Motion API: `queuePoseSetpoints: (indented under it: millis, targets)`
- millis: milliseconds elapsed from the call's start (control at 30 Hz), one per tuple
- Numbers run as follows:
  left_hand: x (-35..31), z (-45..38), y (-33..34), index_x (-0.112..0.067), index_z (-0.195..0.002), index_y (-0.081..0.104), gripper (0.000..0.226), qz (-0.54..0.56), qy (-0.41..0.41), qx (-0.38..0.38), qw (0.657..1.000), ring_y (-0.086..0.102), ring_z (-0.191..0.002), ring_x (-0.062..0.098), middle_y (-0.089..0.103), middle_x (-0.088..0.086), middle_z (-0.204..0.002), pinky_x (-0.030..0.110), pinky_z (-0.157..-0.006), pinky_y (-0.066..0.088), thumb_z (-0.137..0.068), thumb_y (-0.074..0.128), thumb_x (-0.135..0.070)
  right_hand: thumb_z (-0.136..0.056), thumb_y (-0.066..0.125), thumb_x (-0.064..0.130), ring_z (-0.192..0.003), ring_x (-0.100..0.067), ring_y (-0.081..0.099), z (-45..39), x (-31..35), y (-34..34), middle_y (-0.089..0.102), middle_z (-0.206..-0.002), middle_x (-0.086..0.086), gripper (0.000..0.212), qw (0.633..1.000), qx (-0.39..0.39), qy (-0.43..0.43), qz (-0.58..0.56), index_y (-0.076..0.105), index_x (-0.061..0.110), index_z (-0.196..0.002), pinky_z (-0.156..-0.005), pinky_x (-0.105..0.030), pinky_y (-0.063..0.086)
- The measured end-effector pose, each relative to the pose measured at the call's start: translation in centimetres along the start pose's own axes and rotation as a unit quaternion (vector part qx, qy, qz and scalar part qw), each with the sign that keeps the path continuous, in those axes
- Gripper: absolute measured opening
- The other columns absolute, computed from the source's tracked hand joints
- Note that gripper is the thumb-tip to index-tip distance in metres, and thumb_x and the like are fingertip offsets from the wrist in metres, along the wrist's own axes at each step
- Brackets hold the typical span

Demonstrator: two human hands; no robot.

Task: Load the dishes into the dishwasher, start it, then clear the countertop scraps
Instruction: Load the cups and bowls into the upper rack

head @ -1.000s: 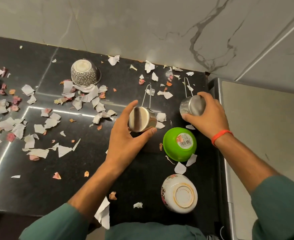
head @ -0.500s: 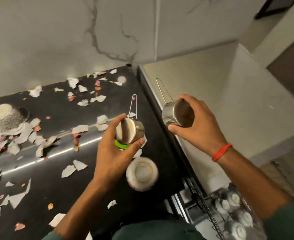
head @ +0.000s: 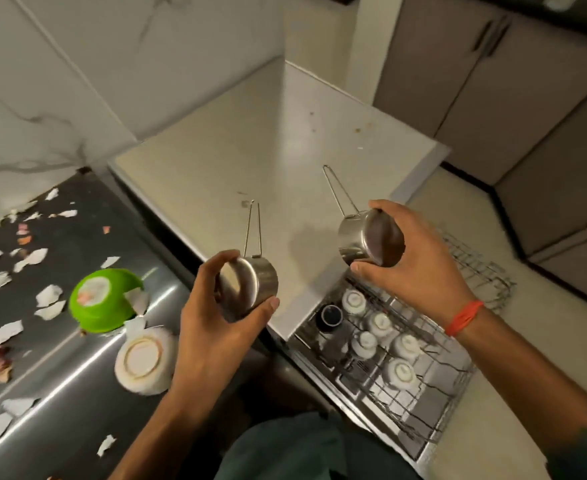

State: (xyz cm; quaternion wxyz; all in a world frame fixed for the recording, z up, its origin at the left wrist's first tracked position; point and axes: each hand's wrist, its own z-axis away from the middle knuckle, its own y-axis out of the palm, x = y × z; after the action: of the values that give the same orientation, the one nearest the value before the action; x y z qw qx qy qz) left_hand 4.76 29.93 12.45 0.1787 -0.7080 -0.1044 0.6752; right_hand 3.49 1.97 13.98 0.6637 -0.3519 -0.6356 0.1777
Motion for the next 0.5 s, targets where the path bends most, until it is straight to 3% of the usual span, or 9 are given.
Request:
queuePoseSetpoints:
  millis: [100, 167, 267, 333, 433, 500]
  targets:
    - [-1.8, 1.1, 3.2, -0.039, -0.127, 0.055, 0.068, -0.002, 0.007, 0.035, 0.999, 0.067, -0.098, 0.0, 0.063, -0.029, -0.11, 0.013, -0.074, 0.053, -0.073, 0.091, -0.018, -0.07, 0.09, 0.034, -0.12, -0.011, 0.047, 2.0, -4.3, -3.3, 0.046, -0.13, 0.013, 0.085, 0.999, -0.026, 0.032, -0.001, 0.043, 0.043, -0.141, -0.096, -0.024, 0.041]
    - [-2.5, 1.7, 4.7, -0.041, -0.128, 0.055, 0.07, -0.008, 0.005, 0.052, 0.999, 0.069, -0.098, 0.005, 0.065, -0.027, -0.112, 0.025, -0.077, 0.059, -0.072, 0.092, -0.02, -0.07, 0.088, 0.028, -0.12, -0.017, 0.048, 2.9, -7.1, -5.0, 0.046, -0.13, 0.009, 0.085, 0.998, -0.027, 0.053, 0.011, 0.043, 0.041, -0.141, -0.097, -0.034, 0.046]
    - [-3.1, 2.5, 7.2, -0.044, -0.13, 0.053, 0.073, -0.021, -0.004, 0.072, 0.997, 0.071, -0.099, 0.016, 0.065, -0.024, -0.113, 0.048, -0.08, 0.062, -0.071, 0.092, -0.024, -0.07, 0.086, 0.022, -0.118, -0.022, 0.048, 4.0, -11.5, -7.1, 0.047, -0.129, 0.003, 0.082, 0.995, -0.02, 0.082, 0.045, 0.044, 0.038, -0.14, -0.093, -0.034, 0.044]
    - [-3.5, 2.9, 8.6, -0.046, -0.129, 0.053, 0.074, -0.029, 0.001, 0.074, 0.997, 0.069, -0.101, 0.015, 0.063, -0.025, -0.114, 0.043, -0.08, 0.062, -0.069, 0.092, -0.026, -0.069, 0.085, 0.021, -0.119, -0.023, 0.047, 4.6, -14.2, -7.9, 0.047, -0.132, -0.001, 0.082, 0.993, -0.012, 0.103, 0.055, 0.045, 0.035, -0.139, -0.092, -0.032, 0.042]
    - [-4.4, 3.6, 10.9, -0.047, -0.128, 0.053, 0.073, -0.027, -0.008, 0.087, 0.996, 0.067, -0.104, 0.009, 0.062, -0.021, -0.116, 0.022, -0.074, 0.059, -0.065, 0.088, -0.038, -0.067, 0.087, 0.018, -0.12, -0.026, 0.045, 5.6, -18.1, -8.7, 0.046, -0.134, -0.007, 0.085, 0.989, 0.001, 0.137, 0.054, 0.045, 0.031, -0.14, -0.095, -0.031, 0.039]
    - [-4.8, 3.9, 12.1, -0.046, -0.129, 0.053, 0.073, -0.023, -0.022, 0.106, 0.994, 0.068, -0.1, 0.005, 0.061, -0.026, -0.114, 0.028, -0.074, 0.062, -0.066, 0.089, -0.036, -0.065, 0.088, 0.017, -0.122, -0.027, 0.045, 6.0, -20.1, -8.7, 0.046, -0.134, -0.008, 0.087, 0.987, 0.016, 0.151, 0.059, 0.047, 0.031, -0.14, -0.096, -0.031, 0.038]
